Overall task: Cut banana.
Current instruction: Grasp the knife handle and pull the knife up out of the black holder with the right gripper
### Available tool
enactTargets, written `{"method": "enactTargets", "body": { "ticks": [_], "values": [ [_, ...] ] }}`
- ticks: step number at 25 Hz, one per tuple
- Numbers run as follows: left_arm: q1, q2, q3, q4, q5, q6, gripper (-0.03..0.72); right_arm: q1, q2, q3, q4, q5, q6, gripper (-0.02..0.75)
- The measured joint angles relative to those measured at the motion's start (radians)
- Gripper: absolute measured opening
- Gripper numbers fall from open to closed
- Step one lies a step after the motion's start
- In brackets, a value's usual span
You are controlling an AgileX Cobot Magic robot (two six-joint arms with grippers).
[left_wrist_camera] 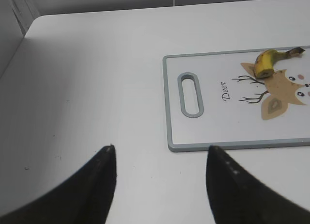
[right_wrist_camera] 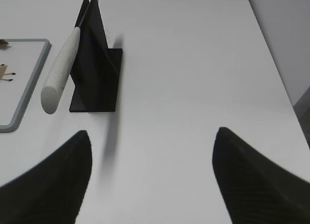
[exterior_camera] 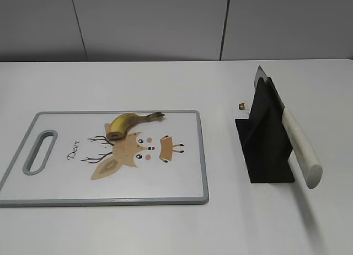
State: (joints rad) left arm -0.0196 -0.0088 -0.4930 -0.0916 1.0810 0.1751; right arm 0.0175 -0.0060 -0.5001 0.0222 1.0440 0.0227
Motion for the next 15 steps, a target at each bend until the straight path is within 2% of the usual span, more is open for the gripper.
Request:
{"method": "enactTargets", "body": {
  "ticks": [15],
  "values": [
    [0.000,0.000,0.000,0.000,0.000,0.000,0.574,0.000,0.000,0.000,0.000,0.000,0.000,0.589]
  ]
}}
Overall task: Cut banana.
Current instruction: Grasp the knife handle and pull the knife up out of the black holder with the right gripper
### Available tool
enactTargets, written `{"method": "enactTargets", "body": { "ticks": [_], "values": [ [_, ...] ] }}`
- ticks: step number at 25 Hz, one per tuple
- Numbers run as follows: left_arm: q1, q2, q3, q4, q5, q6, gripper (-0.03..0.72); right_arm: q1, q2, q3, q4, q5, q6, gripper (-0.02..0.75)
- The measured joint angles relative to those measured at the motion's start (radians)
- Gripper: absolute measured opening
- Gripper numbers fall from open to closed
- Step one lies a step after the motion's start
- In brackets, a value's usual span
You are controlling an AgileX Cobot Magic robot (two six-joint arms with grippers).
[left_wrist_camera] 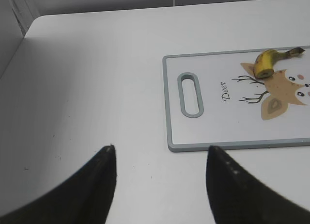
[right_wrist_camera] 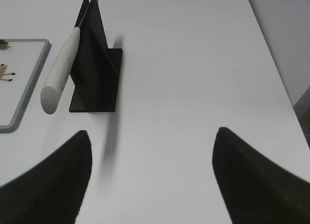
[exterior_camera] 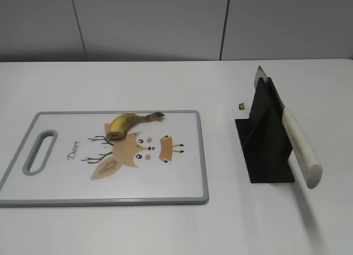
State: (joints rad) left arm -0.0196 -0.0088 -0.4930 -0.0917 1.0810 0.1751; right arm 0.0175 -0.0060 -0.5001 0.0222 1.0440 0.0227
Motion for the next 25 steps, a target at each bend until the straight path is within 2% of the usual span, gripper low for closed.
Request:
{"method": "enactTargets", "body": {
  "ticks": [17,25],
  "values": [
    [0.000,0.000,0.000,-0.001,0.000,0.000,0.574,0.000,0.005,0.000,0.001,0.001,0.000,0.589],
    [0.000,0.000,0.000,-0.001,0.000,0.000,0.574,0.000,0.260,-0.101,0.001,0.130,0.018,0.589]
  ]
}}
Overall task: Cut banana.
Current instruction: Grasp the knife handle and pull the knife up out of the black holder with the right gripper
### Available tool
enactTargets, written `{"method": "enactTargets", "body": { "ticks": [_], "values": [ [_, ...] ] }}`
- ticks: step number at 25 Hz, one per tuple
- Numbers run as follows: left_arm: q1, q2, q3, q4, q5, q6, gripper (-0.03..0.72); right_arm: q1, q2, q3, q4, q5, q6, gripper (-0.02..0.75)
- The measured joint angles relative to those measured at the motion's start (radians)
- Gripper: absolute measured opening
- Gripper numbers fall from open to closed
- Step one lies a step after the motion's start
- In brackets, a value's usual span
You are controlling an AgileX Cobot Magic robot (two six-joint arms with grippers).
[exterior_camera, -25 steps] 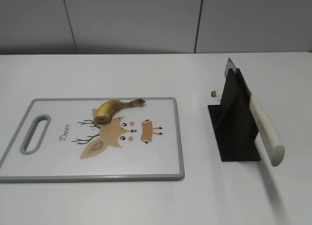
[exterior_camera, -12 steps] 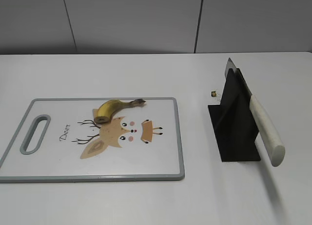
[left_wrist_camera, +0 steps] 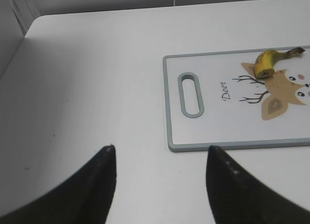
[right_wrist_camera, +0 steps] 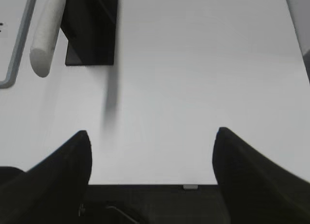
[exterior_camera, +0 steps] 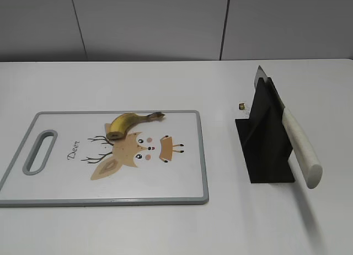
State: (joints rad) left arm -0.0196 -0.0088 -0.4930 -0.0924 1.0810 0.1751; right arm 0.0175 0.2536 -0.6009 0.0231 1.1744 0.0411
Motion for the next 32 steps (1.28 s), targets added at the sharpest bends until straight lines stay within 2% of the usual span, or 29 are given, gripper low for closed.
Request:
{"method": "enactTargets", "body": {
  "ticks": [10,12,15,19,29,32],
  "values": [
    [0.000,0.000,0.000,0.000,0.000,0.000,0.574,0.007,0.334,-0.160,0.012,0.039,0.067,0.589],
    [0.000,0.000,0.000,0.000,0.000,0.000,0.574,0.040,0.387,-0.186,0.019,0.039,0.069,0.589],
    [0.000,0.000,0.000,0.000,0.000,0.000,0.574,0.138,0.461,-0.216,-0.006,0.039,0.106,0.587],
    [0.000,0.000,0.000,0.000,0.000,0.000,0.574,0.233,0.569,-0.272,-0.023,0.040,0.150,0.553],
    [0.000,0.000,0.000,0.000,0.000,0.000,0.574,0.261,0.856,-0.440,0.118,0.040,0.156,0.541],
    [0.000,0.000,0.000,0.001,0.000,0.000,0.574,0.315,0.939,-0.468,0.142,0.038,0.154,0.540]
  ]
}}
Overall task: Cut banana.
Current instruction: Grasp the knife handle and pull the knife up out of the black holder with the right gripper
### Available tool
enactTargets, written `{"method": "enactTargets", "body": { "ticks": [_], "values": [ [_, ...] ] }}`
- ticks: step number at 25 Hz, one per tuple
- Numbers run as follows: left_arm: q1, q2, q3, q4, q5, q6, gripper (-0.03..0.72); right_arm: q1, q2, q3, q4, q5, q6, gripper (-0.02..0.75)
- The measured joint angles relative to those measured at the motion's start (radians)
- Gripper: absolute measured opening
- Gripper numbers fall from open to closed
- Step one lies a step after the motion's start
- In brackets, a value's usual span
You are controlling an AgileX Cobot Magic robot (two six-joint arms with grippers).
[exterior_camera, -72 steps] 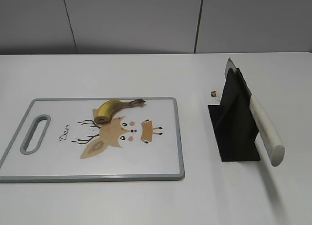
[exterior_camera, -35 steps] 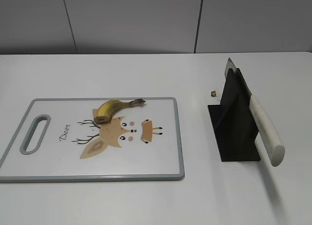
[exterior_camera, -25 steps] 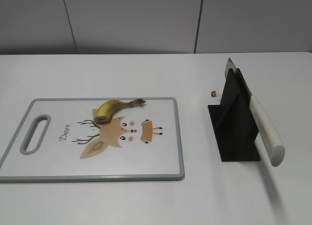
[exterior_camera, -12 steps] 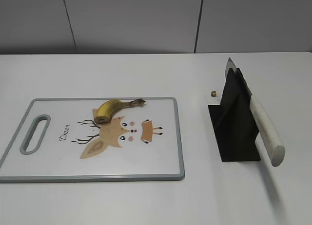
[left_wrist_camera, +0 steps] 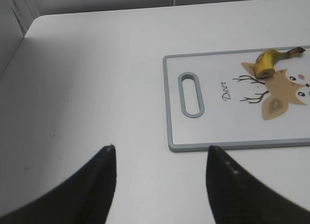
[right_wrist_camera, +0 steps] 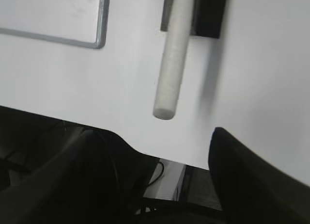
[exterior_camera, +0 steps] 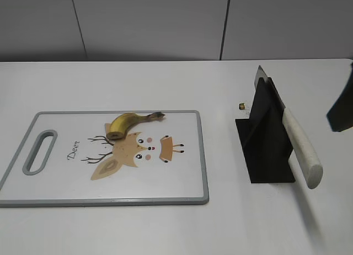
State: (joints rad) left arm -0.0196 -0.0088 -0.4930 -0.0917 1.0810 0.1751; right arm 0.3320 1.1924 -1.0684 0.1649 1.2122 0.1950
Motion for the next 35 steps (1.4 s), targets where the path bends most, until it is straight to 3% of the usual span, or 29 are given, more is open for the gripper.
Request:
{"method": "enactTargets", "body": {
  "ticks": [4,6,20,28,35],
  "values": [
    [0.000,0.000,0.000,-0.001,0.000,0.000,0.574,0.121,0.098,-0.011,-0.067,0.000,0.067,0.539],
    [0.000,0.000,0.000,0.000,0.000,0.000,0.574,0.141,0.136,-0.011,-0.108,-0.002,0.118,0.539],
    [0.000,0.000,0.000,0.000,0.000,0.000,0.574,0.142,0.347,-0.011,-0.145,-0.088,0.167,0.535],
    [0.000,0.000,0.000,-0.001,0.000,0.000,0.574,0.142,0.417,-0.011,-0.211,-0.093,0.205,0.438],
    [0.000,0.000,0.000,0.000,0.000,0.000,0.574,0.137,0.434,-0.011,-0.220,-0.135,0.219,0.415]
  ]
}}
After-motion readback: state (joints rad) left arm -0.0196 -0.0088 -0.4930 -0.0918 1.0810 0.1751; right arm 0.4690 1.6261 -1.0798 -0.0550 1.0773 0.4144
